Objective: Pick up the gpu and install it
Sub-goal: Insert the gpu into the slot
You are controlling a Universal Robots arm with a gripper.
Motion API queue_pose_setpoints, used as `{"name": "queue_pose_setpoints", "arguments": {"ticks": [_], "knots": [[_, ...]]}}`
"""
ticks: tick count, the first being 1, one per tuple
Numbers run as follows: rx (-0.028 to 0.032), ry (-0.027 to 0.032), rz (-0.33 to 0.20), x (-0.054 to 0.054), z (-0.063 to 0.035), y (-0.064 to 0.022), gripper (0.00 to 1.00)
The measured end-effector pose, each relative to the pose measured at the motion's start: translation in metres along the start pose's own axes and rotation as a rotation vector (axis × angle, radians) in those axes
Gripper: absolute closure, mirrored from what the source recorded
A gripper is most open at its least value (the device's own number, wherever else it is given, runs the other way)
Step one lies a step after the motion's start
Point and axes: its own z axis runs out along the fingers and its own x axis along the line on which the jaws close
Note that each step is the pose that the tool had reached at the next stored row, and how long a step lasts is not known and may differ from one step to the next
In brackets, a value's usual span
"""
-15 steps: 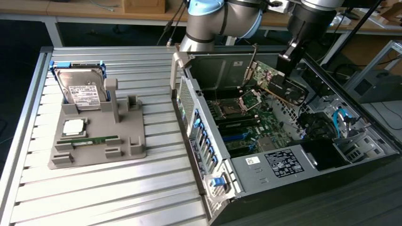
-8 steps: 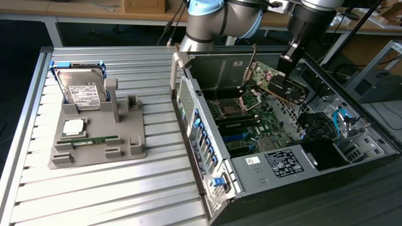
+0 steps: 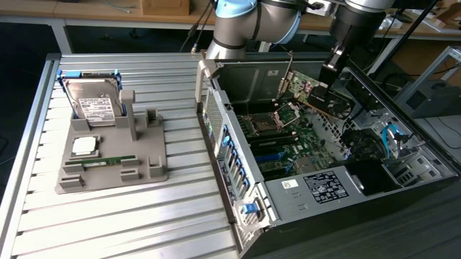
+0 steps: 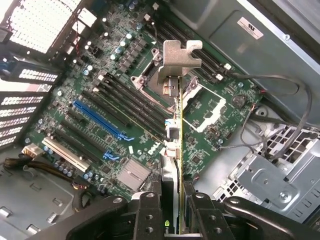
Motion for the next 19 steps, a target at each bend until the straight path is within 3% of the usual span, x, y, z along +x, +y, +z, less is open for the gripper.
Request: {"name": "queue_pose_setpoints", "arguments": {"ticks": [19], "knots": [[-0.0025,-0.0103,-0.135,0.0,0.0,0.0,0.73]]}}
